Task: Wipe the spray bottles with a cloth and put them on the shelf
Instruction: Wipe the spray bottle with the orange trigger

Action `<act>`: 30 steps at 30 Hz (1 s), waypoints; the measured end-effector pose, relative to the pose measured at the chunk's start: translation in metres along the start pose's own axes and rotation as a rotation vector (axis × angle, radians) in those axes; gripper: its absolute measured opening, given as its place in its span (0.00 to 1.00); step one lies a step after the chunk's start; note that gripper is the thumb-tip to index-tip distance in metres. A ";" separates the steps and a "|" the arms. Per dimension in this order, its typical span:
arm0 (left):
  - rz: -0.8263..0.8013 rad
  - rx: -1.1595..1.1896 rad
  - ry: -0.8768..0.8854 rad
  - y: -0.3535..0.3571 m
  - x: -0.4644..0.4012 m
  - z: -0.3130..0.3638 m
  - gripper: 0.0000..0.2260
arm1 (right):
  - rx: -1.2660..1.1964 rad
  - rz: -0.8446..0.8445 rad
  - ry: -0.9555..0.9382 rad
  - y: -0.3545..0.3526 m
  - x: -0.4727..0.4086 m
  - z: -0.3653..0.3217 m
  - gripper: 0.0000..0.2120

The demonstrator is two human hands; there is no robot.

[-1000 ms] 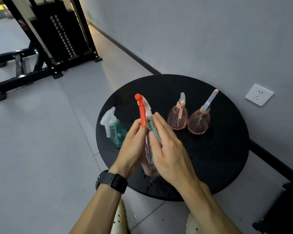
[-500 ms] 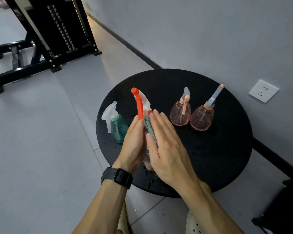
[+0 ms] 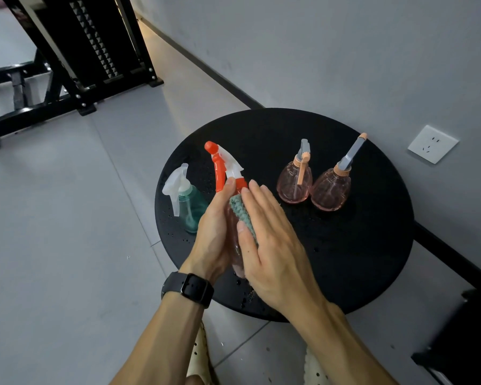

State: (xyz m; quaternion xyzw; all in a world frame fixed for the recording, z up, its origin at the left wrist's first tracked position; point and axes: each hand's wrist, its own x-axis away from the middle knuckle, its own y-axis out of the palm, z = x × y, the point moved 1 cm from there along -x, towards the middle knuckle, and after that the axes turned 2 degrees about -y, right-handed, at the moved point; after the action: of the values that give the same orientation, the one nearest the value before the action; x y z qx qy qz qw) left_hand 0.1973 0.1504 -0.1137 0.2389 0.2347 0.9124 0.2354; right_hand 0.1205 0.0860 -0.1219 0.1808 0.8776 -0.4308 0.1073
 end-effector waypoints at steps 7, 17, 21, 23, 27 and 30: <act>-0.011 -0.065 -0.099 -0.003 0.004 -0.001 0.18 | -0.197 -0.134 0.161 -0.016 -0.010 0.001 0.24; -0.012 -0.066 -0.057 -0.004 0.002 0.003 0.24 | -0.107 -0.129 0.134 -0.010 -0.003 -0.002 0.34; 0.045 0.020 -0.029 -0.007 -0.006 0.009 0.21 | 0.012 -0.021 0.074 -0.002 0.004 -0.007 0.36; 0.041 0.039 -0.043 -0.006 -0.008 0.009 0.19 | 0.042 0.013 0.068 0.000 0.005 -0.008 0.37; -0.004 0.043 -0.128 -0.002 -0.007 0.003 0.18 | 0.054 -0.021 0.086 -0.006 0.004 -0.005 0.42; -0.040 0.030 -0.157 0.001 -0.008 0.001 0.18 | 0.046 -0.014 0.096 -0.011 0.001 -0.004 0.43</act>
State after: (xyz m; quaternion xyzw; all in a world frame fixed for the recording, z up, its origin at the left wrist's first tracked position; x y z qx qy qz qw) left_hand 0.2032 0.1460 -0.1154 0.3084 0.2337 0.8824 0.2676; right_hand 0.1149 0.0831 -0.1121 0.1974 0.8728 -0.4426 0.0580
